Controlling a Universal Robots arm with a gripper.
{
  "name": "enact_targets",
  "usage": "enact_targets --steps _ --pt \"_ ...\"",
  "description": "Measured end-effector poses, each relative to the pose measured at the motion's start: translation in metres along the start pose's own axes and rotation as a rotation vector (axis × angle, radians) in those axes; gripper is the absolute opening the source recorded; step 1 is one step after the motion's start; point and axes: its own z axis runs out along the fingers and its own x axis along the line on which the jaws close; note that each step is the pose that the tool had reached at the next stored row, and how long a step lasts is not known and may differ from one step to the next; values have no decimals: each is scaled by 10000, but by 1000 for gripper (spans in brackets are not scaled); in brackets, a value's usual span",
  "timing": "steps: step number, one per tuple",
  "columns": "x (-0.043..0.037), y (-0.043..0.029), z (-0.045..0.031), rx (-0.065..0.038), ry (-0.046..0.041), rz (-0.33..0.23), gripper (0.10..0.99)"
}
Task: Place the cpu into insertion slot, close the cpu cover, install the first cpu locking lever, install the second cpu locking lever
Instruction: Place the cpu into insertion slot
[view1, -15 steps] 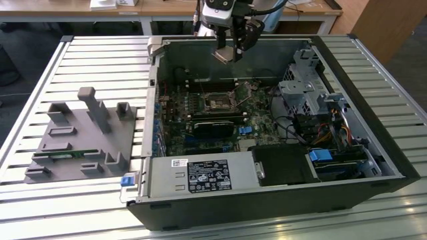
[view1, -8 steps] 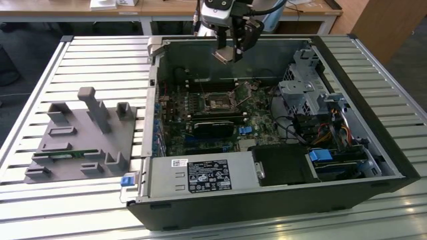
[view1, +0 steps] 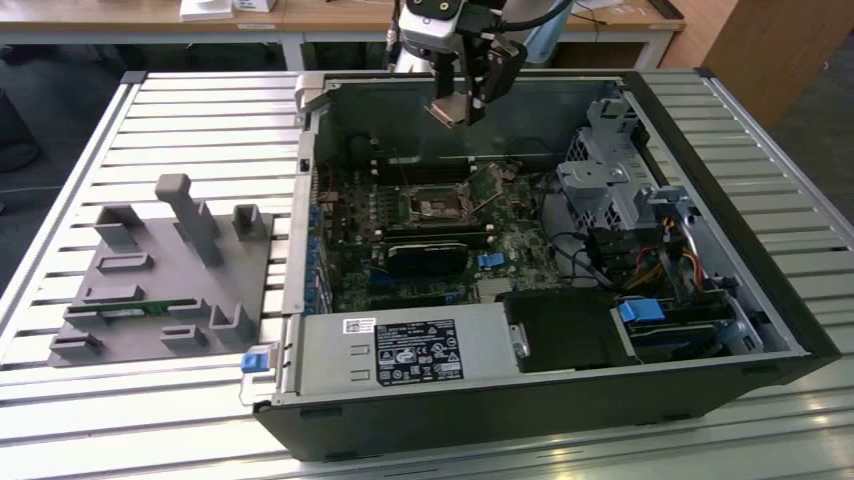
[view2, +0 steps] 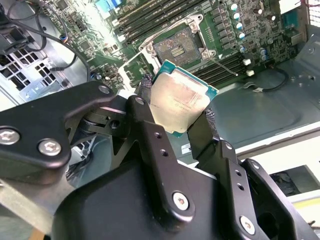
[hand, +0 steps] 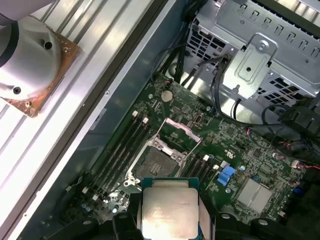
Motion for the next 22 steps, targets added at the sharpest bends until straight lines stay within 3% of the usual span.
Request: enact_targets --steps 22 --pt "0 0 1 -19 -88 989 537"
